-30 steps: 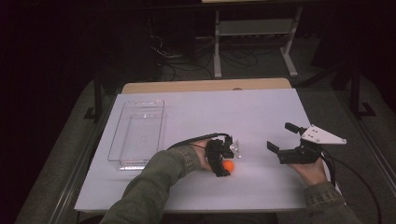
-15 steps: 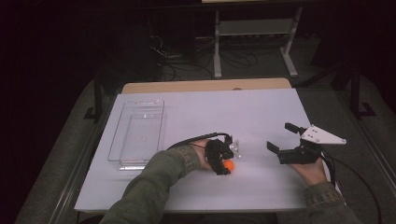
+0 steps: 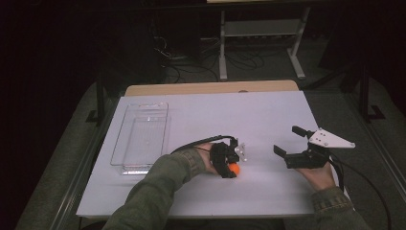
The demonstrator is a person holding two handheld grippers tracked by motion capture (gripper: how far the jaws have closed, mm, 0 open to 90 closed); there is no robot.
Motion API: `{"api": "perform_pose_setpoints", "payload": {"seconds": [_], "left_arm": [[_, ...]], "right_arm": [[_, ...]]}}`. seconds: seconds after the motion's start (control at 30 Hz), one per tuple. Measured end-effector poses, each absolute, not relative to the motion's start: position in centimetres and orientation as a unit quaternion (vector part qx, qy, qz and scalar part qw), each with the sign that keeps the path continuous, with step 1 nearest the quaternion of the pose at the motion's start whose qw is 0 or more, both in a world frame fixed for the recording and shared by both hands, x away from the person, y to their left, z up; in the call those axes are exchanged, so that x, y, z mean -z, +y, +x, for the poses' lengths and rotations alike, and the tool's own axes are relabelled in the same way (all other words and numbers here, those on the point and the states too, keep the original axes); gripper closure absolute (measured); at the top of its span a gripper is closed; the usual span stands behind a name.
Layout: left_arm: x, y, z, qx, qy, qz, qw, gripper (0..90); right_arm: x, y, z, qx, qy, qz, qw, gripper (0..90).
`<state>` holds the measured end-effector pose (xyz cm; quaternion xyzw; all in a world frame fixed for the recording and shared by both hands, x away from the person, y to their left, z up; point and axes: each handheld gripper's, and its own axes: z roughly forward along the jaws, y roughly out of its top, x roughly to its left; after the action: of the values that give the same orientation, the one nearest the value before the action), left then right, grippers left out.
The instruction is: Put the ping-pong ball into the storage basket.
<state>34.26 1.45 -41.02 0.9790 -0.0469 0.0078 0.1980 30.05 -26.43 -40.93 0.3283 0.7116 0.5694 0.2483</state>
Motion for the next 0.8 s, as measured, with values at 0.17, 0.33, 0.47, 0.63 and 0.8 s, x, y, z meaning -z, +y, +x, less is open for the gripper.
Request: {"api": "perform_pose_setpoints", "payload": {"seconds": [0.17, 0.33, 0.47, 0.63, 0.8], "left_arm": [[40.8, 1.4, 34.1, -0.008, -0.053, 0.978, 0.200, 50.5], [40.4, 1.5, 33.9, -0.010, -0.053, 0.979, 0.199, 50.5], [40.1, 1.7, 33.9, -0.011, -0.053, 0.979, 0.198, 50.5], [39.5, 2.1, 33.9, -0.013, -0.049, 0.978, 0.202, 50.6], [38.9, 2.3, 33.8, -0.011, -0.049, 0.976, 0.212, 50.6]], "right_arm": [[40.9, -26.4, 30.0, -0.570, 0.711, 0.328, 0.248, 0.0], [40.9, -26.4, 30.0, -0.570, 0.711, 0.328, 0.248, 0.0], [40.9, -26.4, 30.1, -0.568, 0.713, 0.327, 0.247, 0.0], [40.9, -26.4, 30.1, -0.569, 0.712, 0.328, 0.248, 0.0], [40.9, -26.3, 30.1, -0.569, 0.713, 0.328, 0.247, 0.0]]}}
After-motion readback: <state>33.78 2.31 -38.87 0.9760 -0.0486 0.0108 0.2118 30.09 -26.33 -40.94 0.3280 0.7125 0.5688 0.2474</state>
